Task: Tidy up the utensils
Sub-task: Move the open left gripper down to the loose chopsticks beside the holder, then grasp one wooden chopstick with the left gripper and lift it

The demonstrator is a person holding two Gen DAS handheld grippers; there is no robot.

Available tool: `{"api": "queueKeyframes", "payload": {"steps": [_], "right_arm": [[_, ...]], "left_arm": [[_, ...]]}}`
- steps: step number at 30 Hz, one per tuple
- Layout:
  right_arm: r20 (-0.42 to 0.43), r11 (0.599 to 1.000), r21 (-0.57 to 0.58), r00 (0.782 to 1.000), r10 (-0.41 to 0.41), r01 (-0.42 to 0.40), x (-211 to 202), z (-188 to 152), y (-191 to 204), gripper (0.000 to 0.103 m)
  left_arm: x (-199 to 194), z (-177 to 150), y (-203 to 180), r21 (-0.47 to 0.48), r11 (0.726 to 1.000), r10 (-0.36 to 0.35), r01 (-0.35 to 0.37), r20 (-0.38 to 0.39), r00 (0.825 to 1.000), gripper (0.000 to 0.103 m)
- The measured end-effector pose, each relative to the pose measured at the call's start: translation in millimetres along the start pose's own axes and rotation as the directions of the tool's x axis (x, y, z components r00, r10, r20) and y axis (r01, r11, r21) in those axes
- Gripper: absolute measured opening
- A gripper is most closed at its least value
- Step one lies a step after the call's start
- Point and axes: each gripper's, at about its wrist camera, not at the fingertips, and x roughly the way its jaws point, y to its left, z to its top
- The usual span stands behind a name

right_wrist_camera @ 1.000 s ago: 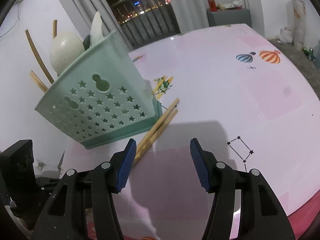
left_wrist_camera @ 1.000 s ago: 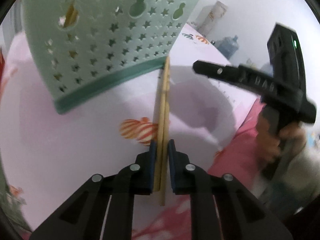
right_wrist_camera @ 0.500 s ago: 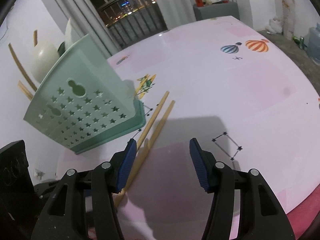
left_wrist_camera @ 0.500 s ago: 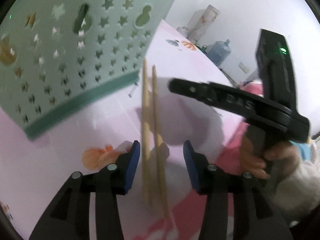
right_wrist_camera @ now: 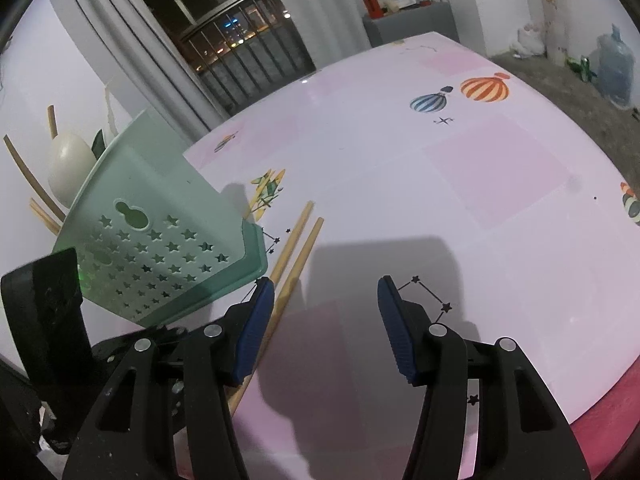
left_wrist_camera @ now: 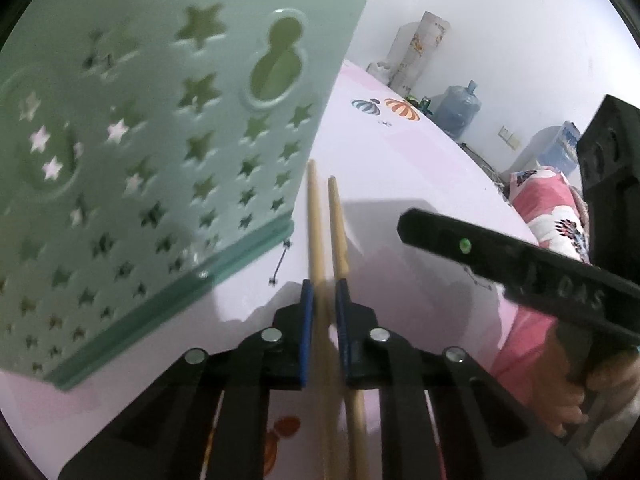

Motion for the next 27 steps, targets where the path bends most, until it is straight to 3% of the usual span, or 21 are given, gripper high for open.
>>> {"api": "queueKeyframes", "payload": {"steps": [15, 20, 24, 27], "right_arm": [[0.008, 1.000, 0.015, 1.000, -0.007, 0.007, -3.4, 0.0, -3.4, 0.052], [0.002, 1.000, 0.022, 1.000, 0.002, -0.002, -2.4, -0.4, -4.3, 0.052], [-0.013, 1.000, 0.016, 1.000, 0.019, -0.018, -1.3, -0.9, -3.9, 0.052], [-0.016, 1.000, 0.006, 1.000, 0.021, -0.021, -0.9, -2.0, -1.3, 0.052]], "left_arm": [[30.1, 22.2, -26.2, 0.115, 0.988, 0.098, -0.100, 0.019, 0.995, 0.007], [10.5, 4.0, -15.8, 0.111, 0.991, 0.079, -0.074, -0.039, 0.996, 0.007], [-16.8, -23.7, -5.1, 0.166, 0.979, 0.138, -0.123, -0.086, 0.987, 0.007], [-32.2, -40.6, 2.8, 0.190, 0.961, 0.223, -0.201, -0.107, 0.969, 0.007]]}}
